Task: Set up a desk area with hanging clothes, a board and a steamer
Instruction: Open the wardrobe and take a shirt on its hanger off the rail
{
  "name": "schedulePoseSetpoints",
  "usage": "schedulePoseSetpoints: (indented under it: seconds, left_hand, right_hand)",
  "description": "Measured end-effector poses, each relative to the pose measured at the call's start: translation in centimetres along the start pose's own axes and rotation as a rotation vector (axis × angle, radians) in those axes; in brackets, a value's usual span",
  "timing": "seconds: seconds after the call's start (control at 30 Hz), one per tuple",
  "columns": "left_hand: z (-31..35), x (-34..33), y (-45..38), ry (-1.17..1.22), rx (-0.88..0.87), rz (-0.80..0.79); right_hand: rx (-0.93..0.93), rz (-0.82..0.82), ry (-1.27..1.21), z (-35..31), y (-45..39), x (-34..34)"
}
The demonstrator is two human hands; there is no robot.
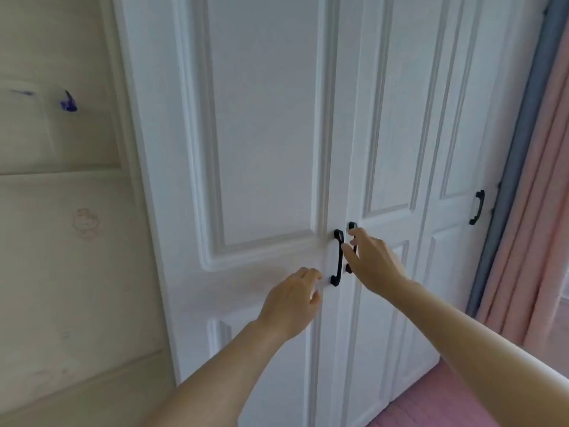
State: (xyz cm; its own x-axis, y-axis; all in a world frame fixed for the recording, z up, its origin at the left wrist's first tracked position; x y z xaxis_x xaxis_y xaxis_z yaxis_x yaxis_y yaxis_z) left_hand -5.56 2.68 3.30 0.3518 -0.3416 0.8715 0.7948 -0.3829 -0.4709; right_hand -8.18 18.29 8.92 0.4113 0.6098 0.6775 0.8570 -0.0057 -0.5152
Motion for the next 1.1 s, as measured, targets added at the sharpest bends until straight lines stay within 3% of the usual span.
schedulePoseSetpoints:
  seconds: [0.1,0.4,0.73,1.1]
  left_hand:
    - [0.8,-1.3,-2.0,0.087,0.057,0.028]
    - [2.5,-3.5,-6.1,0.277,0.221,0.148]
    - [3.1,-4.0,-7.7,0.485,0.42,0.211]
    - [4.7,-3.4,-5.8,0.458,0.381,0.308]
  right_hand:
    - [-0.007,0.055,-0.166,1.0,-2.8,0.5]
    - [0.009,0.004,-0.396,0.9,-6.8,0.5]
    - [-0.124,-0.038,-0.685,1.3,-8.4,0.4]
    - [-0.085,-0.065,-0.95,3.8,-6.4,1.6]
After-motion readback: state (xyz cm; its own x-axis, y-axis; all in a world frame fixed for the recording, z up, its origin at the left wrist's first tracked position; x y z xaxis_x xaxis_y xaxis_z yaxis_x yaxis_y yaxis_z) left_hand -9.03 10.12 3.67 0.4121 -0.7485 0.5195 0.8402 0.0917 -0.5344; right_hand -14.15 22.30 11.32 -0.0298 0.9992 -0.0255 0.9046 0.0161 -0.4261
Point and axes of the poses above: each hand's wrist, its own y-axis away from the middle knuckle, its own x-axis out of the back of the hand, z = x × y, the point moved 7 cm from there along -y, towards the middle knuckle, and after that the axes turned 12 degrees about -y, right-handed, at the moved point
